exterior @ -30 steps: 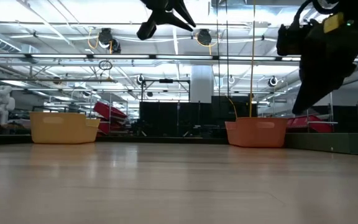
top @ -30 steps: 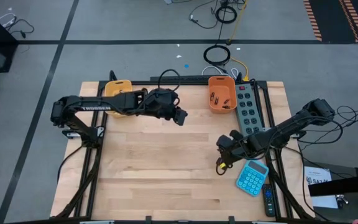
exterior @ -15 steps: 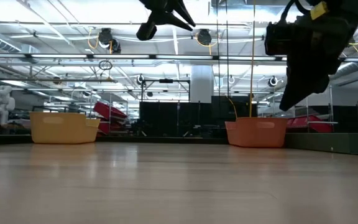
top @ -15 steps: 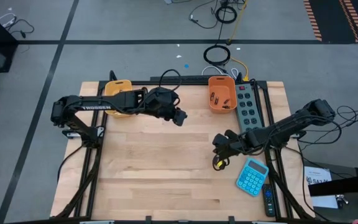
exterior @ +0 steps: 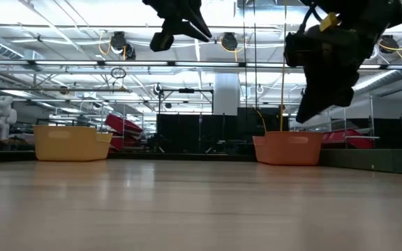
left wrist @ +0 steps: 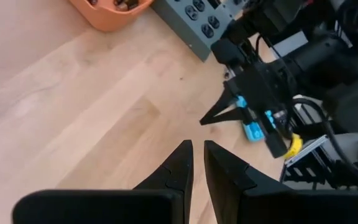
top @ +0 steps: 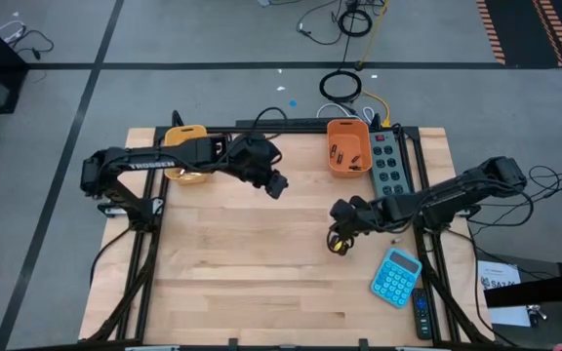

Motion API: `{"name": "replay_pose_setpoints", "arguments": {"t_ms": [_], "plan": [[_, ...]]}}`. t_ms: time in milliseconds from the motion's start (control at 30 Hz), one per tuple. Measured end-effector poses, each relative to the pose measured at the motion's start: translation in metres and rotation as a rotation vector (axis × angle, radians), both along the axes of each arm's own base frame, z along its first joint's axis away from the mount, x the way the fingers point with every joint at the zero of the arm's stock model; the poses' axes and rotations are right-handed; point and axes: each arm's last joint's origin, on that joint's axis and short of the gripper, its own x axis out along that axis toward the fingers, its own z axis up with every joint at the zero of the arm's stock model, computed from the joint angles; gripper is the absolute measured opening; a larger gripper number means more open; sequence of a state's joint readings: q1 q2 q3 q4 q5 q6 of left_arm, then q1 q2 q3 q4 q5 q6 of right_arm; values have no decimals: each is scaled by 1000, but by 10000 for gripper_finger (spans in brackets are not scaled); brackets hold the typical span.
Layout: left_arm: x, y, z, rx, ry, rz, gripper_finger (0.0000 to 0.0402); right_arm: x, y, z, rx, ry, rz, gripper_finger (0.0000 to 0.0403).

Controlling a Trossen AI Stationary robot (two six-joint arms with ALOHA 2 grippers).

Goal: Sort batteries
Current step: Put the silver battery into the yellow bin

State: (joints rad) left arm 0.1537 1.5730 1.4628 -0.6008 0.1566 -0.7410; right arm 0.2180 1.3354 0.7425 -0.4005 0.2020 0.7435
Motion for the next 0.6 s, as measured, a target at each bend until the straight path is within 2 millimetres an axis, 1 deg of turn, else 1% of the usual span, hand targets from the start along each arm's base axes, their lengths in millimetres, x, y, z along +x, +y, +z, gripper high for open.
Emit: {"name": "replay_pose_setpoints", "arguments": {"t_ms": [200, 333, 433, 500, 600], "plan": [[-4, 15, -1, 13, 2, -75, 50, 4, -13, 1, 14, -26, -57, 0], [-3, 18, -4, 107, 5, -155, 50, 0, -25, 1, 85, 52, -127, 5], [-5, 20, -8, 179, 33, -229, 50, -7, -29, 5, 120, 176, -170, 31], [-6, 22, -9, 208, 28, -293, 50, -16, -31, 8, 141, 283, -252, 57], [-7, 25, -9, 207, -26, -433, 50, -22, -33, 15, 203, 363, -419, 95]]}}
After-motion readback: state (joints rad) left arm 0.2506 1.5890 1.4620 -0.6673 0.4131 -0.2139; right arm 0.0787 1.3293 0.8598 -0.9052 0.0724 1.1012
